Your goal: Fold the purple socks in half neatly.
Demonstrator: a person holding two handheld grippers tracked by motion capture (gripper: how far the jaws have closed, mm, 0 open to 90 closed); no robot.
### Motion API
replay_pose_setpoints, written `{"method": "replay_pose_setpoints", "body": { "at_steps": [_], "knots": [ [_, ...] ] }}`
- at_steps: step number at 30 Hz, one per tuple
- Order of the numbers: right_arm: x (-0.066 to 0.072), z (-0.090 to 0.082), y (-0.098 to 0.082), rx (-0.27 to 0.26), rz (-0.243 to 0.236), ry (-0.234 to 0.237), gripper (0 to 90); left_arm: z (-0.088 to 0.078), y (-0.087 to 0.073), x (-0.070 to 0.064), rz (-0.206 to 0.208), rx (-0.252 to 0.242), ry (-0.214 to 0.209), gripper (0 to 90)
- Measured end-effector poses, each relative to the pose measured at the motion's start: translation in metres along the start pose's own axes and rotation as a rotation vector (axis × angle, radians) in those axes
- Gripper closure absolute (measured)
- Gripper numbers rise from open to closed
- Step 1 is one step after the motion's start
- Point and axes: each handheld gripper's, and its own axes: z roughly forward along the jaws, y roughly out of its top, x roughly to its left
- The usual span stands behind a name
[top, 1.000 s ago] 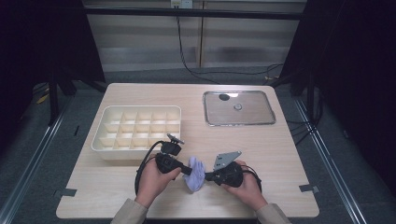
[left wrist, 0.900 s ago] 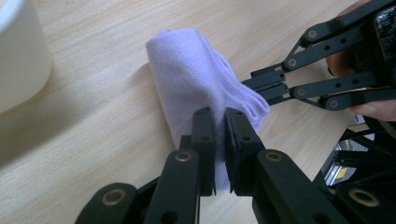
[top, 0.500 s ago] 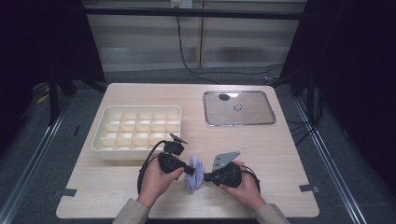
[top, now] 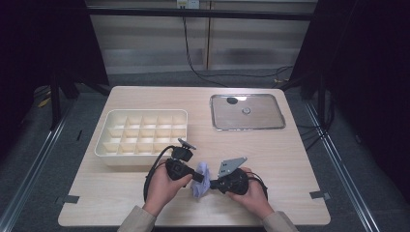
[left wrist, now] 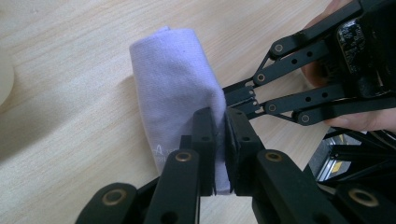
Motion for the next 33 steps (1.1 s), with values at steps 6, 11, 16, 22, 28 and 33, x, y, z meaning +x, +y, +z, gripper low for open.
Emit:
{"method": "replay_pose_setpoints", "body": {
  "at_steps": [6,11,16,22,28,33],
  "knots": [
    [0.002,0.001,0.001,0.000,-0.001,0.004,88.8,0.003,0.000,0.000,-0.003,-0.004,-0.004,83.4],
    [0.002,0.002,0.002,-0.001,-0.009,0.005,88.8,0.003,0.001,-0.001,0.001,0.002,-0.008,83.5],
    [0.002,0.001,0.001,0.003,-0.003,0.005,88.7,0.005,0.000,-0.004,-0.025,-0.022,-0.007,83.4],
    [-0.002,-0.005,0.000,0.000,0.011,-0.008,88.7,0.002,-0.001,0.001,-0.003,-0.007,0.003,83.4],
    [-0.007,-0.013,0.000,-0.028,0.024,-0.023,88.8,0.000,-0.001,0.002,0.008,0.004,0.005,83.4],
    [-0.005,-0.011,0.001,-0.028,0.017,-0.018,89.2,0.000,0.001,-0.001,0.010,0.009,0.008,83.4]
  ]
}}
